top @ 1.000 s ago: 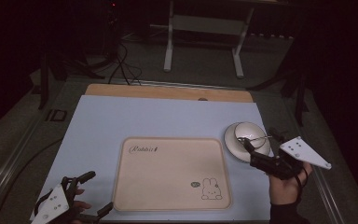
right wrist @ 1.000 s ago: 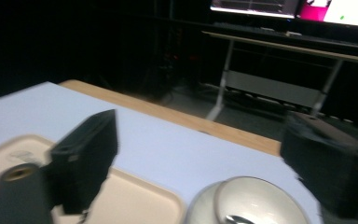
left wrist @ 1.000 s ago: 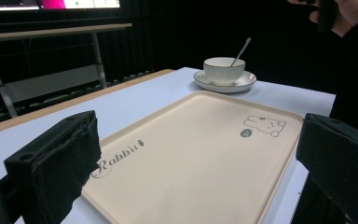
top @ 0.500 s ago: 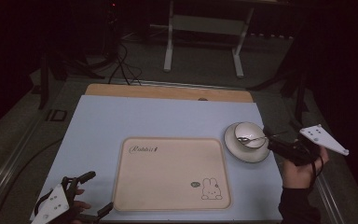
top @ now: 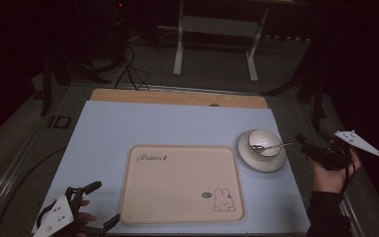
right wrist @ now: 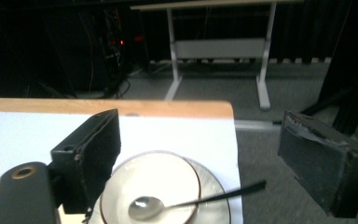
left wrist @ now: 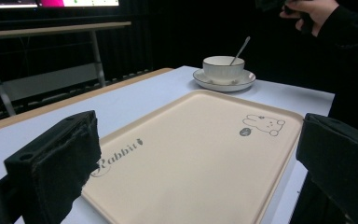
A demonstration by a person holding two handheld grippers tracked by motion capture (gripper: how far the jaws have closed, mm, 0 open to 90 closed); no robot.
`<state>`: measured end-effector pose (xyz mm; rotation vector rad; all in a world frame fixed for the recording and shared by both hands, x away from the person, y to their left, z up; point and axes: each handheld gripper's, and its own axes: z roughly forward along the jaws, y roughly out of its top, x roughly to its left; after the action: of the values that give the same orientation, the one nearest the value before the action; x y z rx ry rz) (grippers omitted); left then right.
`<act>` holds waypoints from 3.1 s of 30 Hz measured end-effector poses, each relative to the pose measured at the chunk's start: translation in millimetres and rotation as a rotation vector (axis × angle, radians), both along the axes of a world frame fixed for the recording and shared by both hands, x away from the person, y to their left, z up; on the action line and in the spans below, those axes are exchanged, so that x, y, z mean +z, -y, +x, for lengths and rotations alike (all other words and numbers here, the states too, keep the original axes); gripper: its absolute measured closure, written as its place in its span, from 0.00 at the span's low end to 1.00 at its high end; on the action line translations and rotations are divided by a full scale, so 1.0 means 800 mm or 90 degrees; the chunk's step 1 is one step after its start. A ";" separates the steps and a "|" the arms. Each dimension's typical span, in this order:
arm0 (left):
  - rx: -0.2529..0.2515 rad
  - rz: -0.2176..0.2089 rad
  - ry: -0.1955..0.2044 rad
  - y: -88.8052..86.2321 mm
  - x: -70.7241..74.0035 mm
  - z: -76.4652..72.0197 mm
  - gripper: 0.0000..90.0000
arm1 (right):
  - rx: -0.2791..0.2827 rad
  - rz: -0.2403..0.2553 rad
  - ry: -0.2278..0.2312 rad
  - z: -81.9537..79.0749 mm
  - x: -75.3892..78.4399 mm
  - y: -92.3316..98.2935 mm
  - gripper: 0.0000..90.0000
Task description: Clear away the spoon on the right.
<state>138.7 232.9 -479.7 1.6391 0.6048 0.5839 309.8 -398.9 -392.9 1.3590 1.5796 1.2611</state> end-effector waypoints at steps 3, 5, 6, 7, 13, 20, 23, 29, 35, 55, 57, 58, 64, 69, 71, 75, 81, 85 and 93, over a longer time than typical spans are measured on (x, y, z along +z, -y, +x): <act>0.000 0.001 0.001 0.000 0.000 0.000 0.00 | -0.014 0.015 -0.037 0.010 -0.019 0.009 0.15; 0.000 0.001 0.002 0.001 0.000 0.000 0.00 | -0.018 0.020 -0.049 0.014 -0.027 0.011 0.16; 0.000 0.001 0.002 0.001 0.000 0.000 0.00 | -0.018 0.020 -0.049 0.014 -0.027 0.011 0.16; -0.001 0.004 0.003 0.001 0.000 0.000 0.00 | -0.028 0.020 -0.060 0.018 -0.036 0.014 0.17; -0.002 0.010 0.004 0.002 -0.001 0.000 0.00 | -0.043 0.036 -0.091 0.029 -0.055 0.023 0.19; -0.004 0.018 0.009 0.005 0.000 -0.002 0.00 | -0.046 0.068 -0.106 0.037 -0.069 0.030 0.20; -0.006 0.026 0.009 0.006 -0.001 -0.002 0.00 | -0.043 0.093 -0.112 0.042 -0.077 0.034 0.21; -0.006 0.026 0.009 0.007 -0.001 -0.002 0.00 | -0.042 0.117 -0.116 0.048 -0.085 0.037 0.24; -0.005 0.030 0.009 0.007 -0.001 -0.002 0.00 | -0.039 0.144 -0.120 0.055 -0.091 0.041 0.33; -0.004 0.033 0.007 0.006 -0.002 -0.002 0.00 | -0.005 0.223 -0.123 0.066 -0.096 0.056 0.87; -0.002 0.032 0.007 0.006 -0.002 -0.002 0.00 | -0.001 0.227 -0.122 0.066 -0.095 0.056 0.91; -0.002 0.032 0.007 0.006 -0.002 -0.002 0.00 | -0.001 0.227 -0.122 0.066 -0.095 0.056 0.91; -0.002 0.034 0.007 0.006 -0.003 -0.002 0.00 | 0.019 0.243 -0.118 0.067 -0.089 0.055 0.97; -0.002 0.035 0.007 0.006 -0.003 -0.002 0.00 | 0.041 0.219 -0.117 0.068 -0.075 0.046 0.99; -0.002 0.035 0.007 0.006 -0.003 -0.002 0.00 | 0.044 0.217 -0.118 0.069 -0.074 0.045 0.99; 0.000 0.037 0.008 0.006 -0.002 -0.002 0.00 | 0.066 0.196 -0.121 0.069 -0.063 0.037 1.00; 0.000 0.035 0.008 0.006 -0.002 -0.002 0.00 | 0.074 0.168 -0.119 0.071 -0.052 0.031 1.00; 0.000 0.035 0.009 0.006 -0.002 -0.002 0.00 | 0.078 0.148 -0.114 0.071 -0.041 0.025 1.00; -0.001 0.033 0.007 0.006 -0.002 -0.002 0.00 | 0.097 0.133 -0.116 0.069 -0.020 0.025 1.00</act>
<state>137.0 228.1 -481.5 1.6838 0.5840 0.6118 364.7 -419.1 -408.8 1.5434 1.7422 1.4639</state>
